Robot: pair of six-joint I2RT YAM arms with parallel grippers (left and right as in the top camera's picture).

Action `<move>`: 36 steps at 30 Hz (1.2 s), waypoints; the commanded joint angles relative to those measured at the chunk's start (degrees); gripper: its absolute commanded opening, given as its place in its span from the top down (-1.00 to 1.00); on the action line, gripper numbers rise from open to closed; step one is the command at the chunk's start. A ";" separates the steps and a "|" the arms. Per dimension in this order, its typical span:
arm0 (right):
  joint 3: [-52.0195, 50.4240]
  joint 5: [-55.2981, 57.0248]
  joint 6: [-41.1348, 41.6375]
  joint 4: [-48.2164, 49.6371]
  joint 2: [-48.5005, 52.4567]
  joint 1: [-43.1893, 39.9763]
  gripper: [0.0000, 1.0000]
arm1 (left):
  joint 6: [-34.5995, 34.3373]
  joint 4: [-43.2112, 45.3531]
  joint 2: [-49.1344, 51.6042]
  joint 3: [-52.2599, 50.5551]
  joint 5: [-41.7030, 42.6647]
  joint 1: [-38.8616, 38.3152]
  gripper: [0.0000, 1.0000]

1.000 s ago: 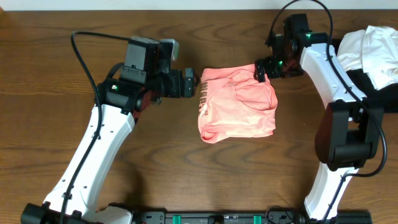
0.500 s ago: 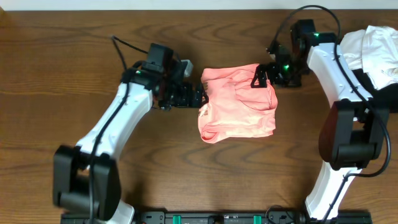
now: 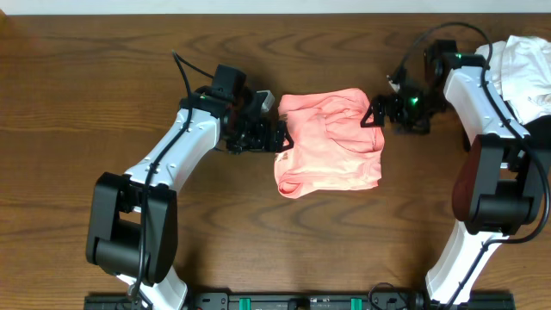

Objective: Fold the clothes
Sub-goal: 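Grasp the folded pink bundle's right side with the right gripper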

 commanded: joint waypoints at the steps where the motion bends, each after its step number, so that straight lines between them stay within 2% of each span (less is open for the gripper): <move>1: -3.76 -1.05 2.82 1.60 0.52 -0.31 -0.99 | 1.11 0.96 -0.09 -0.13 0.98 0.92 -0.96; 15: -15.69 -5.46 5.31 12.79 0.52 0.59 -0.97 | 0.87 2.67 -7.10 2.27 0.96 12.96 -0.96; 21: -20.22 -6.58 7.87 18.97 0.52 3.43 -0.91 | 0.87 2.47 -10.93 2.27 0.96 17.64 -0.96; 25: -22.25 -6.58 9.99 21.94 0.52 6.14 -0.77 | 0.90 2.01 -11.54 2.27 0.96 18.64 -0.96; 28: -22.77 -6.58 11.02 23.30 0.52 8.15 -0.61 | 0.92 1.57 -11.54 2.25 0.94 18.67 -0.96; 36: -22.77 -6.62 11.13 25.44 0.52 10.14 0.30 | 0.90 1.18 -11.54 2.25 0.92 18.69 -0.96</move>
